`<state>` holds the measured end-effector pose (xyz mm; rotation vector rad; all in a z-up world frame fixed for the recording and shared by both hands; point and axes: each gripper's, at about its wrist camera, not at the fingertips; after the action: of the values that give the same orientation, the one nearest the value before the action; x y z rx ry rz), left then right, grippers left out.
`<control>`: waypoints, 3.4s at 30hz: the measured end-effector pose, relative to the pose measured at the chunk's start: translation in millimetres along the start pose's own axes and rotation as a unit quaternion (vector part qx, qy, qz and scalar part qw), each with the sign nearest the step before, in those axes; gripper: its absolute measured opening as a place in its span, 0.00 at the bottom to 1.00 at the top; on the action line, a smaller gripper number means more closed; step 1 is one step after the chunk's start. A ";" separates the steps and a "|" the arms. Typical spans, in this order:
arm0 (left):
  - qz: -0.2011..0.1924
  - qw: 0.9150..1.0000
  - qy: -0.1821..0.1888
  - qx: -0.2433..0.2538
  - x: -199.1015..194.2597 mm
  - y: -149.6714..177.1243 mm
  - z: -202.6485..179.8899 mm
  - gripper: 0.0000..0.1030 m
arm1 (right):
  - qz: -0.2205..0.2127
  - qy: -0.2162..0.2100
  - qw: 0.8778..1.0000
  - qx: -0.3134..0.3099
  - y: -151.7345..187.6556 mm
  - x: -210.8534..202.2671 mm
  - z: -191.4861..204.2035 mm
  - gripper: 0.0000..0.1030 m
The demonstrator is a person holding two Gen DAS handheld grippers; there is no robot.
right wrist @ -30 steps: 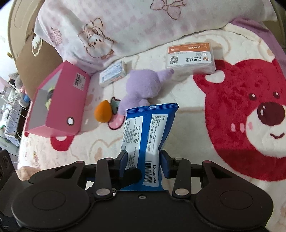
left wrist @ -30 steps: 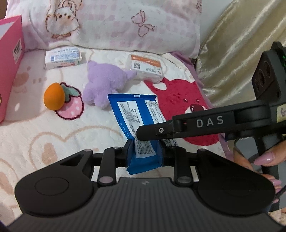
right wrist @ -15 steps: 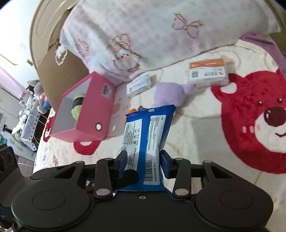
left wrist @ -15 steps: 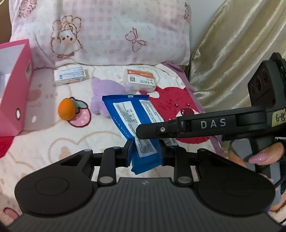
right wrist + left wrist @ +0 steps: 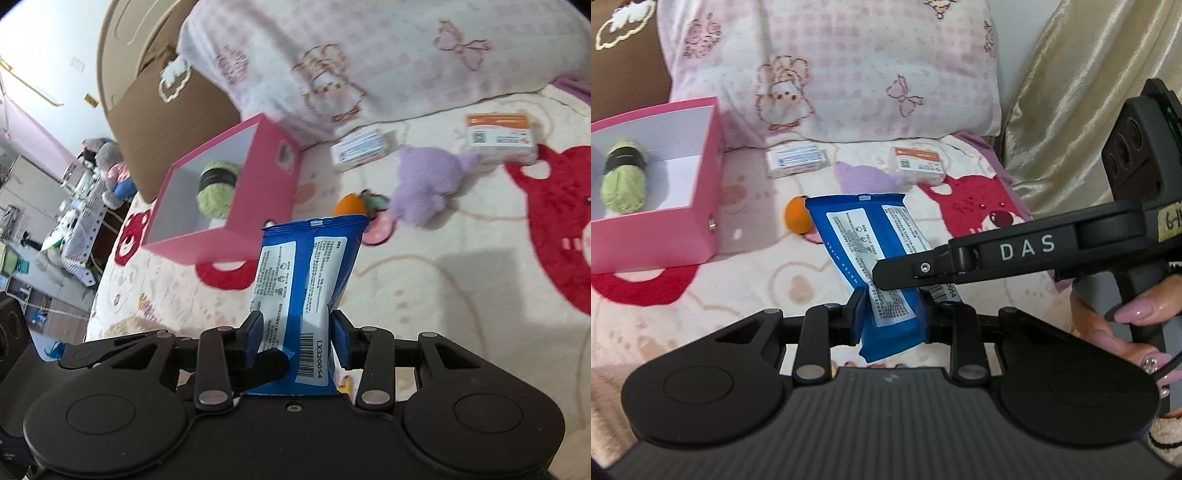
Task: Organize objects
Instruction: 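Lift the blue snack packet with the left gripper toward the pink box, then lower the packet into the pink box beside the yarn ball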
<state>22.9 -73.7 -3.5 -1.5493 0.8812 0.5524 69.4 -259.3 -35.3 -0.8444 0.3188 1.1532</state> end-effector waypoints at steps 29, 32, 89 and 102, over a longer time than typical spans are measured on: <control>-0.134 0.985 -0.070 -0.078 -92.8 -35.4 111.1 0.25 | -0.009 -0.043 0.995 -0.086 -66.2 54.8 142.1 0.42; -0.137 0.985 -0.079 -0.073 -89.2 -51.1 129.8 0.25 | -0.010 -0.049 0.994 -0.094 -82.6 69.6 150.2 0.42; 0.025 0.987 -0.035 -0.156 153.7 -110.5 296.1 0.30 | 0.110 0.151 0.979 -0.083 -195.3 315.1 103.0 0.22; 0.054 0.981 -0.052 -0.177 162.6 -105.1 301.7 0.30 | 0.137 0.159 0.975 -0.076 -193.9 335.4 97.6 0.22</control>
<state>243.9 184.4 -117.7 -1.7787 0.8195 0.8983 359.9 7.8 -98.2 -1.1500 0.6325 1.3092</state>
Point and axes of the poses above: each gripper's, at about its wrist camera, not at the fingertips, and x roughly the way its jaws point, z to its left, y to its underside, and after that the axes turned 8 degrees about -y, right-handed
